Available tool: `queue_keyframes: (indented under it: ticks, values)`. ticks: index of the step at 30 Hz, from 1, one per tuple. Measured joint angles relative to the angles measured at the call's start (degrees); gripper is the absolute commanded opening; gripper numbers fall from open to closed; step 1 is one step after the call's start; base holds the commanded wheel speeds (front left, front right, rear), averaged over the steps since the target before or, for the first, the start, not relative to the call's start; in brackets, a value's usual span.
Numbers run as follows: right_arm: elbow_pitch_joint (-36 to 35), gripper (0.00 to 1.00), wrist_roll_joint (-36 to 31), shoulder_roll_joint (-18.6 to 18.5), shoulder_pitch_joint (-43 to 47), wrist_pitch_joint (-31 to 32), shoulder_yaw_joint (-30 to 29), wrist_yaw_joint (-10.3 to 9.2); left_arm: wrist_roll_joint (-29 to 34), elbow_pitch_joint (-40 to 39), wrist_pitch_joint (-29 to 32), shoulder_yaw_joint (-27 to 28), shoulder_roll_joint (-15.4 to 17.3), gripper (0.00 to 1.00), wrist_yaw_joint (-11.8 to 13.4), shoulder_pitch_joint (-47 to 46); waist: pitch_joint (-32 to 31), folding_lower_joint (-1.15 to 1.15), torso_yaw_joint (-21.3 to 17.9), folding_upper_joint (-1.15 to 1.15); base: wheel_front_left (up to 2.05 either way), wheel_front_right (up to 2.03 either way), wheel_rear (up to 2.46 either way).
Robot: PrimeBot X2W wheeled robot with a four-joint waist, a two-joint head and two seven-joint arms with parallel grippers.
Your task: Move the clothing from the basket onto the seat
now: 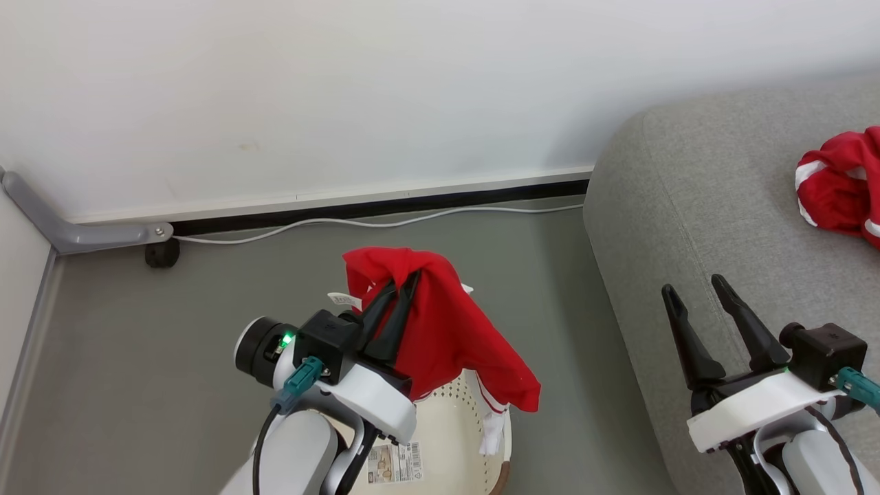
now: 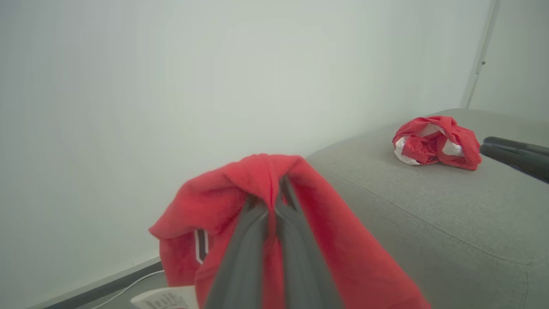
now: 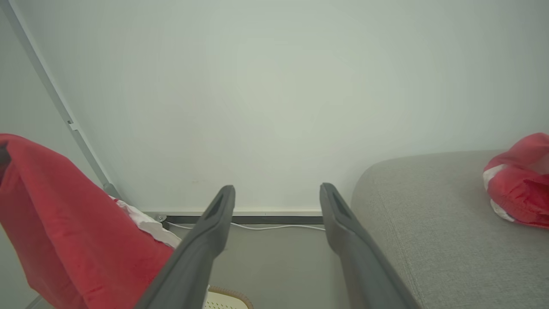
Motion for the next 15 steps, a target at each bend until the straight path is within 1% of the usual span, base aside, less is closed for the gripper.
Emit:
queue_keyframes:
  ticks: [1, 5, 15]
  values:
    - [0.20, 1.00, -0.08, 0.35, 0.07, 0.00, 0.00, 0.00, 0.00, -1.24, 0.59, -0.49, 0.15, 0.00, -0.68, -0.08, -0.43, 0.00, 0.01, 0.00, 0.00, 0.00, 0.00]
    - [0.91, 1.00, -0.19, 0.67, 1.05, 0.00, 0.02, 0.00, -0.12, -4.14, 2.26, -1.30, 0.35, 0.00, -1.82, -0.84, -1.23, 0.00, 0.06, 0.00, 0.00, 0.00, 0.00]
    - [1.44, 1.00, -0.70, 1.20, 2.32, 0.00, 0.02, 0.00, 0.04, -9.59, 5.89, -2.98, 0.91, 0.00, -3.42, -5.59, -1.72, 0.00, 0.19, 0.00, 0.00, 0.00, 0.00]
